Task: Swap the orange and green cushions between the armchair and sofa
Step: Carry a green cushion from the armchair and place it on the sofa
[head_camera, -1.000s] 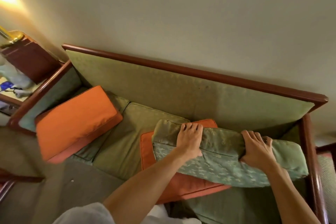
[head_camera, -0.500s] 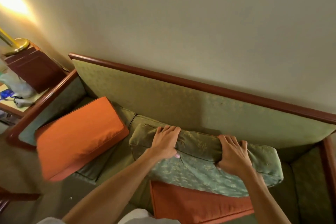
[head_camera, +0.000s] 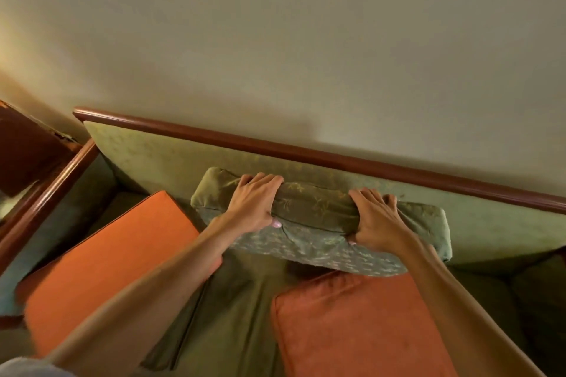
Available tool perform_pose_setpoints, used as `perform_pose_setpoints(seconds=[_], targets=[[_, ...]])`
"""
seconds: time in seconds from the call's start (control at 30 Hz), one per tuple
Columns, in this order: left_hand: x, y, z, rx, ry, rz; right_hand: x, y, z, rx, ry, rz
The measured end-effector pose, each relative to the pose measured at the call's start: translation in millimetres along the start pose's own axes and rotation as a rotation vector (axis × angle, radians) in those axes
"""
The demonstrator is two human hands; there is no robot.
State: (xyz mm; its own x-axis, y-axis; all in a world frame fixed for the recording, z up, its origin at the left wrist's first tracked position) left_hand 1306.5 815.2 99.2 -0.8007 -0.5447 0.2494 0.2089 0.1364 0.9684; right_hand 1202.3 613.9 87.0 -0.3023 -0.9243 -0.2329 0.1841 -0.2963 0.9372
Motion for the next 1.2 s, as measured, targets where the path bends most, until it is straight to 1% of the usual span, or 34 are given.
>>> perform_pose_setpoints(seconds=[0.1, 0.2, 0.27, 0.33, 0.37, 0.43, 0.5, 0.57, 0.6, 0.7, 0.77, 0.83, 0.93, 0.97, 1.03, 1.07, 1.1, 1.13, 1.2], targets=[[-22.8, 4.9, -20.2, 0.004, -0.007, -0.018, -8.7, -0.7, -31.6, 0.001, -0.018, -0.017], [-45.8, -2.1, -51.8, -0.002, -0.006, -0.016, -2.7, -8.4, -69.1, 0.012, -0.068, -0.03], [-62.8, -25.5, -72.0, -0.043, 0.003, 0.0, 9.3, -26.9, -93.2, -0.001, -0.121, -0.049], [-75.1, -68.4, -75.1, -0.128, 0.018, 0.028, 15.4, -68.0, -104.9, -0.077, -0.156, -0.018], [-82.5, -91.3, -74.2, -0.14, 0.032, 0.036, 16.3, -90.4, -111.2, -0.092, -0.155, 0.007], [-103.9, -125.8, -75.7, -0.108, 0.087, 0.034, 16.3, -120.0, -130.1, -0.064, -0.165, 0.026], [-124.8, -138.6, -90.1, -0.08, 0.132, 0.033, 20.6, -121.2, -161.2, -0.042, -0.202, -0.023], [-137.8, -143.7, -107.7, -0.113, 0.13, 0.059, 29.9, -118.5, -183.4, -0.073, -0.233, -0.075], [-141.8, -145.0, -112.0, -0.111, 0.13, 0.072, 31.0, -118.1, -189.2, -0.078, -0.215, -0.071], [-143.8, -153.9, -113.5, -0.077, 0.109, 0.044, 32.7, -120.9, -193.5, -0.029, -0.181, -0.016], [-145.6, -157.1, -112.0, -0.046, 0.106, 0.027, 32.4, -122.3, -192.8, 0.007, -0.178, -0.022], [-146.5, -158.7, -114.6, -0.058, 0.103, 0.035, 31.0, -121.9, -191.9, 0.003, -0.178, -0.042], [-145.3, -154.5, -116.0, -0.096, 0.115, 0.058, 29.5, -117.9, -189.9, -0.042, -0.19, -0.048], [-145.2, -152.9, -117.2, -0.124, 0.124, 0.075, 29.5, -117.2, -189.5, -0.081, -0.21, -0.056], [-144.5, -150.0, -117.5, -0.249, 0.156, 0.102, 28.9, -115.4, -185.8, -0.198, -0.279, -0.044], [-142.5, -149.7, -117.5, -0.299, 0.174, 0.105, 25.0, -115.2, -184.0, -0.233, -0.304, -0.012], [-134.3, -147.2, -118.0, -0.31, 0.177, 0.103, 16.4, -114.4, -180.4, -0.239, -0.318, 0.021], [-120.5, -143.7, -119.5, -0.284, 0.162, 0.107, 1.1, -112.6, -176.1, -0.21, -0.311, 0.037], [-83.3, -135.6, -120.9, -0.178, 0.09, 0.113, -42.7, -111.3, -166.0, -0.098, -0.217, -0.03]])
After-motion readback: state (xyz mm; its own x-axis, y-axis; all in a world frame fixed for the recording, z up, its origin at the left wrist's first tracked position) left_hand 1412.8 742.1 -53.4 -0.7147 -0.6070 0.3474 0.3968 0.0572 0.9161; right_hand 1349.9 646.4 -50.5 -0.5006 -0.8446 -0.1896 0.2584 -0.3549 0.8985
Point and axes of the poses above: each hand's wrist, its own z-axis away from the middle knuckle, its own y-axis out of the back of the hand, x = y × z, the point moved 9 cm from there along -z, towards the middle knuckle, and after that the axes turned 12 degrees about -y, right-handed, at the moved point
